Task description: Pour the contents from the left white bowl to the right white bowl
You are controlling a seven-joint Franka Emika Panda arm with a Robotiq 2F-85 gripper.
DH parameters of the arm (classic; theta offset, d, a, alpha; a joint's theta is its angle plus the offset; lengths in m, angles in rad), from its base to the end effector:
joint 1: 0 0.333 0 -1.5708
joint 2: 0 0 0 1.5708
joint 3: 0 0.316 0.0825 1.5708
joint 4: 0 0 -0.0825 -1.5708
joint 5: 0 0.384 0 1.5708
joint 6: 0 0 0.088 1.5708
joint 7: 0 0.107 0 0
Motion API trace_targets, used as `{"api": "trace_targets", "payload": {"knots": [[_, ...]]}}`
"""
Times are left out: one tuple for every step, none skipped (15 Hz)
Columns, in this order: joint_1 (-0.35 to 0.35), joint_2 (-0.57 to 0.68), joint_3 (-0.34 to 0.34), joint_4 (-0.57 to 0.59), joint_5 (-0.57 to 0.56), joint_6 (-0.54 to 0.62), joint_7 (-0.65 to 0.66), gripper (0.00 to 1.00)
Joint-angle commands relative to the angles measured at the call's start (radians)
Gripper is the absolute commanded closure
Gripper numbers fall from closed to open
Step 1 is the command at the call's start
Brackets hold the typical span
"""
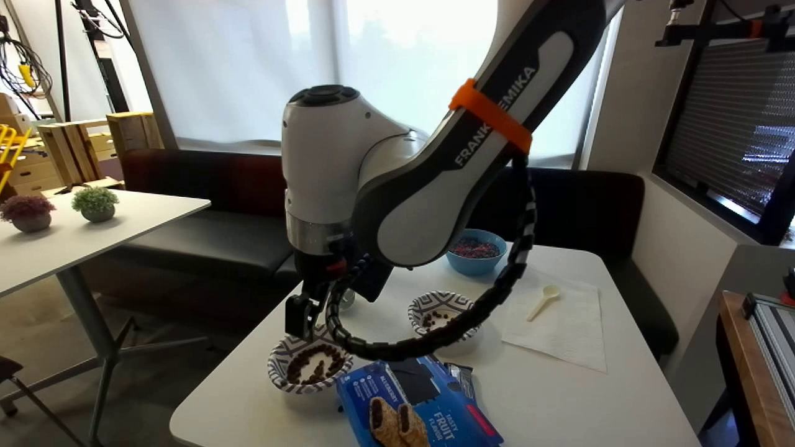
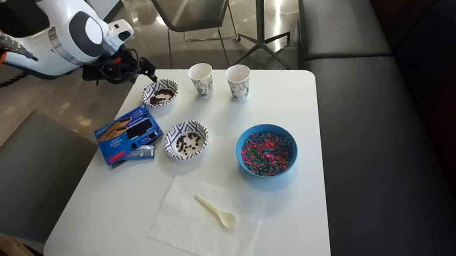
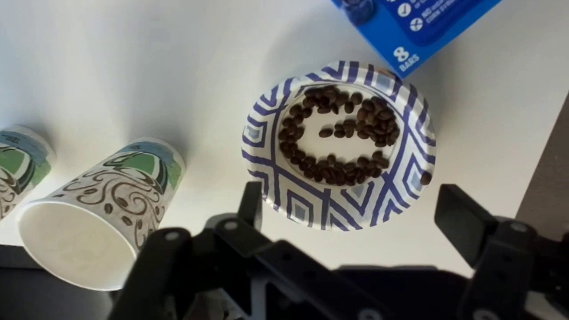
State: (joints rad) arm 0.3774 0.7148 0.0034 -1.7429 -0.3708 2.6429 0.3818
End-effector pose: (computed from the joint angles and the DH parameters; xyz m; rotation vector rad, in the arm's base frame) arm 0.6286 0.2616 0.1820 2.9622 0.4601 0.3701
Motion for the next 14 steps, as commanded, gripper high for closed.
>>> {"api": "trace_targets", "payload": {"knots": [[0.020,0.102,-0.007,0.121,0.067,-0.049,-0.027,0.00],[0.023,0.117,-0.008,0.141,0.077,-0.064,-0.028,0.00],[0.027,0.138,-0.008,0.166,0.084,-0.078,-0.029,0.00],[0.032,0.154,-0.011,0.187,0.090,-0.094,-0.026,0.00],[0.034,0.169,-0.009,0.208,0.095,-0.110,-0.026,0.00],[0.039,0.185,-0.011,0.231,0.099,-0.126,-0.023,0.00],[0.043,0.197,-0.013,0.249,0.101,-0.139,-0.020,0.00],[0.046,0.210,-0.013,0.270,0.106,-0.155,-0.017,0.00],[0.056,0.223,-0.022,0.292,0.104,-0.172,-0.007,0.00],[0.060,0.236,-0.025,0.314,0.104,-0.191,-0.003,0.00],[0.065,0.249,-0.029,0.333,0.103,-0.209,0.003,0.00],[0.066,0.263,-0.029,0.356,0.104,-0.227,0.001,0.00],[0.071,0.276,-0.032,0.377,0.101,-0.247,0.003,0.00],[0.072,0.291,-0.032,0.399,0.102,-0.257,0.004,0.00]]}}
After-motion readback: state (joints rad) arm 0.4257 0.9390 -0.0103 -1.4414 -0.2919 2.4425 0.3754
